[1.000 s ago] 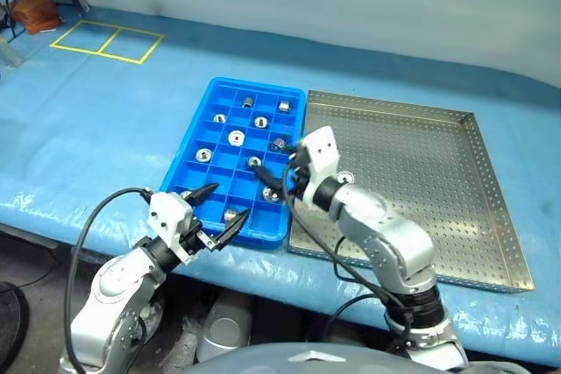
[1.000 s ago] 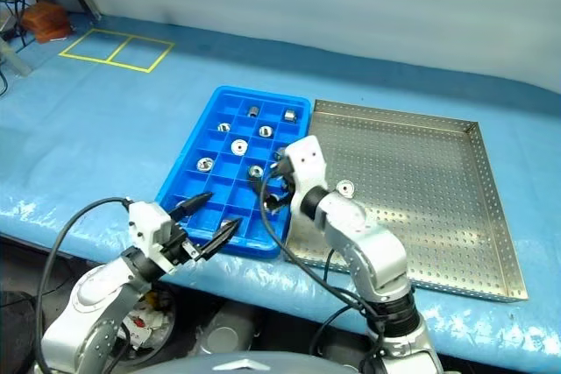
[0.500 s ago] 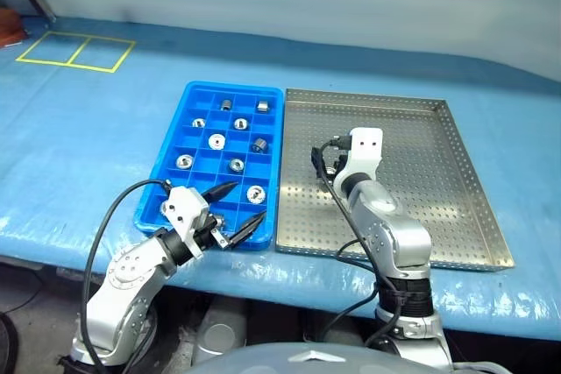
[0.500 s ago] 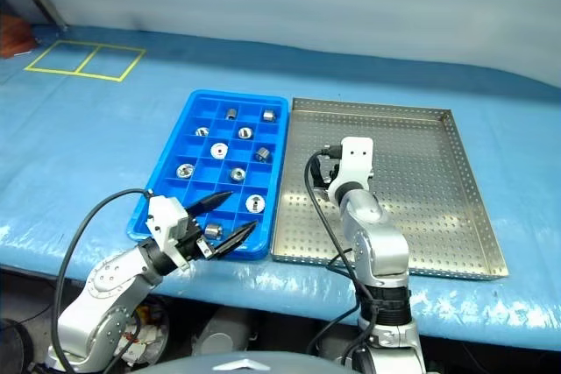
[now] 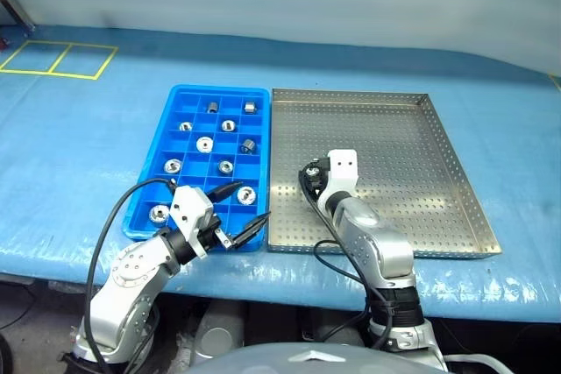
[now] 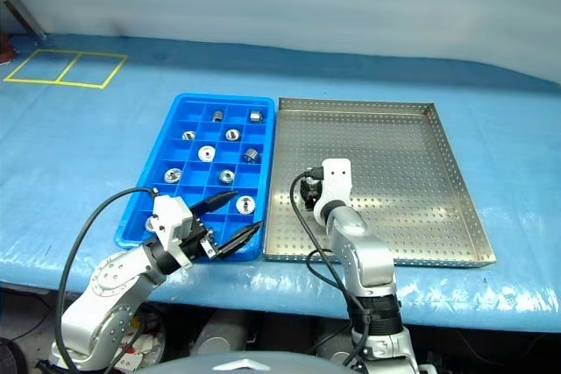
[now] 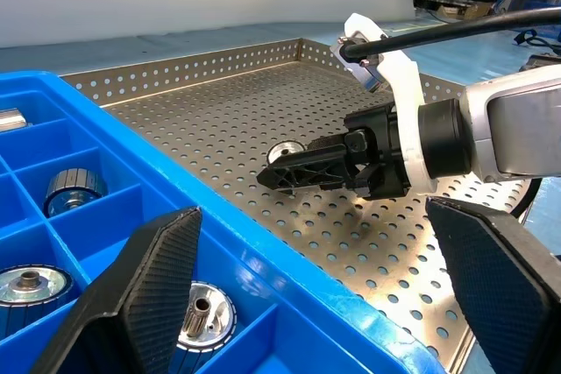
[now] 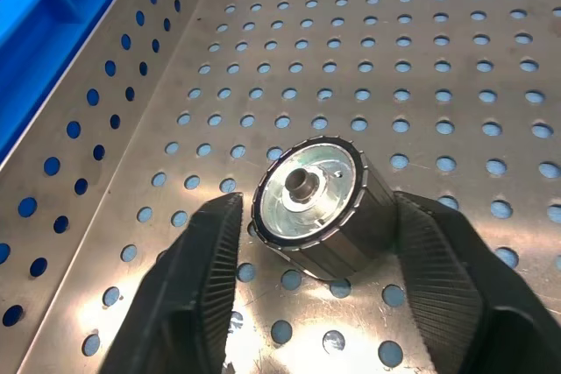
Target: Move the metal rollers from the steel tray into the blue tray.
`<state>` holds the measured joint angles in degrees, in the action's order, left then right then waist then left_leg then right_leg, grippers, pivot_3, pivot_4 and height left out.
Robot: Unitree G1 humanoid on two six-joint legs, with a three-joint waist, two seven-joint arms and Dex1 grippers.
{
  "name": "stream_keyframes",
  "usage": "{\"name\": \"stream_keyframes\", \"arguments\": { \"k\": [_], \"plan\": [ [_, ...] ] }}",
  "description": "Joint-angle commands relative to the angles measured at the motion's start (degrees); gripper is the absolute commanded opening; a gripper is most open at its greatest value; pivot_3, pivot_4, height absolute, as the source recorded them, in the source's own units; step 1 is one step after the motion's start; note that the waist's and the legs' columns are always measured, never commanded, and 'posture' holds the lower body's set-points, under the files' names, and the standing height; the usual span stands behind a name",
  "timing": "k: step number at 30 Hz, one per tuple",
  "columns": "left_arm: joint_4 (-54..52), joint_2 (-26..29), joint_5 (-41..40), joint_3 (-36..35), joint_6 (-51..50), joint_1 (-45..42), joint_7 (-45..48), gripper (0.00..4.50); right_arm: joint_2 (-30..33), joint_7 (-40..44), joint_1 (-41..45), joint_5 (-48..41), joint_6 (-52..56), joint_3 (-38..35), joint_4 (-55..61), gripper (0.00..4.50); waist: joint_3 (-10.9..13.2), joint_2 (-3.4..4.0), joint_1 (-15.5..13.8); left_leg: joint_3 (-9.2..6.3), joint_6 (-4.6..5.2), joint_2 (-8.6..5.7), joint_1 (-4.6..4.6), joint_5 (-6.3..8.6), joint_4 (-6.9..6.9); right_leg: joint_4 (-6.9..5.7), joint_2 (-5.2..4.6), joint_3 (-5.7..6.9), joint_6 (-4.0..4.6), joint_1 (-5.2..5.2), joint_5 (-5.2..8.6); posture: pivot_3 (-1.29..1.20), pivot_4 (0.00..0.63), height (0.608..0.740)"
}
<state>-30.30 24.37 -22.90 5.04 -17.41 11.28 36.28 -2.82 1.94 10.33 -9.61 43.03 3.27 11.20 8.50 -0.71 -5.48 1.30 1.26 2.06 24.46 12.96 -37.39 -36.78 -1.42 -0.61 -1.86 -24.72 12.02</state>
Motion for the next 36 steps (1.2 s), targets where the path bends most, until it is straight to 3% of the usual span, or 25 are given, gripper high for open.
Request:
{"name": "stream_keyframes", "arguments": {
  "k": [1,8,19,26,36],
  "plan": [
    [-0.5,-0.4,0.5,0.0,0.6,0.0,-0.8,4.50,0.0,0.8,0.2,-0.3,-1.4,0.3,1.1,1.85,0.0,0.00,0.0,0.00,0.00,0.00,0.00,0.00,0.00,0.00,0.00,0.00,0.00,0.00,0.00,0.31,0.150,0.740],
    [-0.2,-2.8,3.6,-0.6,4.1,0.6,-4.6,4.50,1.0,1.6,3.6,0.5,-2.0,1.9,4.8,1.85,0.0,0.03,-0.1,0.00,0.00,0.00,0.00,0.00,0.00,0.00,0.00,-0.01,-0.01,0.00,0.00,0.34,0.150,0.740],
    [-1.0,-4.9,7.3,-3.7,8.7,4.2,-10.0,4.50,-0.7,9.2,13.5,-0.3,-2.6,12.8,3.9,1.85,0.0,0.02,-1.6,-0.06,-0.01,-0.01,0.01,0.00,0.01,-0.04,0.14,0.04,0.02,-0.02,0.00,0.45,0.150,0.740],
    [-4.1,-4.4,7.8,-7.8,9.9,10.3,-12.3,4.50,-3.1,13.2,15.9,-0.1,-4.7,18.3,-1.6,1.85,0.0,0.01,-4.7,-0.04,-0.02,0.05,0.01,0.00,0.01,-0.01,0.04,0.06,0.02,-0.03,0.02,0.53,0.150,0.740],
    [-6.6,-4.5,7.0,-9.4,9.7,14.1,-12.7,4.50,-3.7,15.4,15.3,0.1,-5.8,19.6,-6.3,1.85,0.1,0.00,-11.0,0.19,-0.10,0.08,0.26,0.04,0.02,0.02,0.01,0.14,0.03,-0.60,0.04,0.57,0.150,0.740]
  ]
}}
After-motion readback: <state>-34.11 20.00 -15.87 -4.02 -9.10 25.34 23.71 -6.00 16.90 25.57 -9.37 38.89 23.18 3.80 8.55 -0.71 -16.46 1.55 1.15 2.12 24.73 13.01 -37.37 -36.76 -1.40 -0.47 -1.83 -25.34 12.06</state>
